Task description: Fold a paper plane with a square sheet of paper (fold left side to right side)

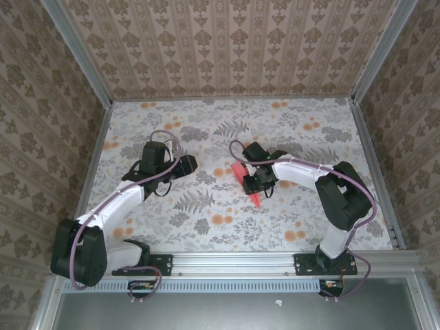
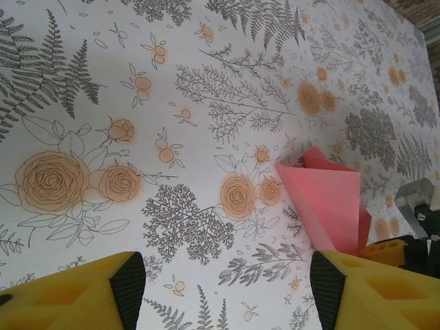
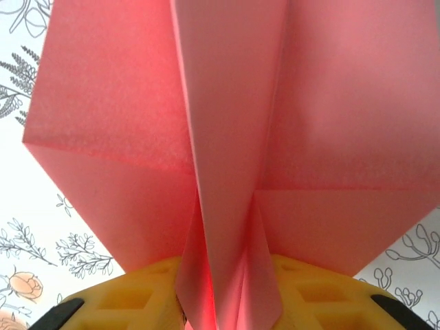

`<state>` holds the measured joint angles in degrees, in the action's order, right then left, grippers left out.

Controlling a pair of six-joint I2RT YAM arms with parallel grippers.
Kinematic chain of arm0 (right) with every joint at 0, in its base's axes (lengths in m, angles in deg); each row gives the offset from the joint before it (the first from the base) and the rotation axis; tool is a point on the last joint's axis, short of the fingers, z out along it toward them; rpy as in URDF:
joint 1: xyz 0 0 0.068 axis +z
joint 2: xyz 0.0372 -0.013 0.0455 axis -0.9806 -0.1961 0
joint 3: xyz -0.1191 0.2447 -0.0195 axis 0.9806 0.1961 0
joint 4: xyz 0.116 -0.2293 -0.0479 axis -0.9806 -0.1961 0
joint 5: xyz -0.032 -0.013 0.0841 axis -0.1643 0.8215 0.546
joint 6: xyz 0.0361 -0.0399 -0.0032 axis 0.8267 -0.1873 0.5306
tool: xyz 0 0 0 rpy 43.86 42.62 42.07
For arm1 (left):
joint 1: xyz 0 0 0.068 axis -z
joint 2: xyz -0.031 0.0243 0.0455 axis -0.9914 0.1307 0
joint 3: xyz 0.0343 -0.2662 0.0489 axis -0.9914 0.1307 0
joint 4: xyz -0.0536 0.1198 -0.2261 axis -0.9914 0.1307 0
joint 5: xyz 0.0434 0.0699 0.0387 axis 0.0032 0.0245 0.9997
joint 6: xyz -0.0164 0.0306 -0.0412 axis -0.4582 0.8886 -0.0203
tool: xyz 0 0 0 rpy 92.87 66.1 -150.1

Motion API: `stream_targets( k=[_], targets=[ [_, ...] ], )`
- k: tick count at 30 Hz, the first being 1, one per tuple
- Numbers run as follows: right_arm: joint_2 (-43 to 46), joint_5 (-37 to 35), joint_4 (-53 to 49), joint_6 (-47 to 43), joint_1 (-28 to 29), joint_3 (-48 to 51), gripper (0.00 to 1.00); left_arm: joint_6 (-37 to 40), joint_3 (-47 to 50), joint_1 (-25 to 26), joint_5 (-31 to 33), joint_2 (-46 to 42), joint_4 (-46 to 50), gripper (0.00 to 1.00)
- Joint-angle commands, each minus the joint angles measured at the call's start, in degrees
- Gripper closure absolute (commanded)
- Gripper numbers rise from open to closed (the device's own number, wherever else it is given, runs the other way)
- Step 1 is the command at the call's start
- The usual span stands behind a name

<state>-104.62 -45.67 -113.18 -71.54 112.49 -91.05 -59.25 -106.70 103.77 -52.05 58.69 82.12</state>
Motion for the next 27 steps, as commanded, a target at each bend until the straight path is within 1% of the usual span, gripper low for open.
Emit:
stream_targets(
  k=[1, 5, 7, 10, 12, 13, 16, 17, 18, 21, 22, 25, 27],
  targets=[
    [-0.9, -1.5, 0.5, 1.2, 0.4, -1.8, 0.65, 1.0, -0.3, -0.5, 0.0, -1.6, 0.9, 0.32],
    [-2.1, -0.8, 0.5, 1.0, 0.4, -2.2, 0.67, 1.1, -0.2, -0.5, 0.1, -1.7, 0.8, 0.32],
    [-2.7, -0.3, 0.5, 1.3, 0.4, -2.5, 0.72, 1.1, -0.1, -0.5, 0.0, -1.8, 0.9, 0.32],
    [-2.3, 0.2, 0.3, 2.1, 0.3, -4.0, 0.84, 1.5, -0.3, -0.6, -0.2, -2.4, 1.1, 0.32],
    [-2.1, -0.5, -2.3, 3.2, 0.0, -7.1, 0.9, 2.4, -0.5, -0.7, -0.7, -3.1, 1.1, 0.31],
    [-2.3, -1.2, -3.8, 3.8, -0.1, -8.9, 0.91, 2.8, -0.7, -0.7, -1.0, -3.4, 1.0, 0.31],
    [-4.0, -4.8, -9.7, 7.0, -0.8, -15.6, 0.92, 4.7, -0.6, -0.7, -1.9, -4.9, -0.2, 0.23],
    [-5.0, -6.2, -12.0, 8.2, -1.0, -18.2, 0.92, 5.2, -0.6, -0.7, -1.4, -5.5, -0.2, 0.19],
    [-6.2, -7.5, -13.4, 9.5, -1.3, -20.4, 0.94, 6.0, -0.5, -0.7, -1.1, -6.2, -0.4, 0.14],
    [-9.6, -9.4, -15.2, 12.7, -2.1, -25.6, 0.95, 8.1, -0.7, -0.7, 1.1, -7.9, 0.3, 0.02],
    [-10.9, -9.7, -16.0, 13.4, -2.5, -27.3, 0.95, 8.6, -1.0, -0.8, 1.4, -8.3, 0.7, 0.0],
    [-15.1, -13.2, -19.2, 14.3, -3.1, -32.7, 0.94, 9.9, -2.1, -1.0, 2.0, -9.0, 3.3, 0.0],
    [-17.4, -13.8, -20.1, 14.7, -3.6, -34.6, 0.95, 10.2, -2.4, -1.1, 1.9, -9.2, 4.2, 0.0]
  ],
)
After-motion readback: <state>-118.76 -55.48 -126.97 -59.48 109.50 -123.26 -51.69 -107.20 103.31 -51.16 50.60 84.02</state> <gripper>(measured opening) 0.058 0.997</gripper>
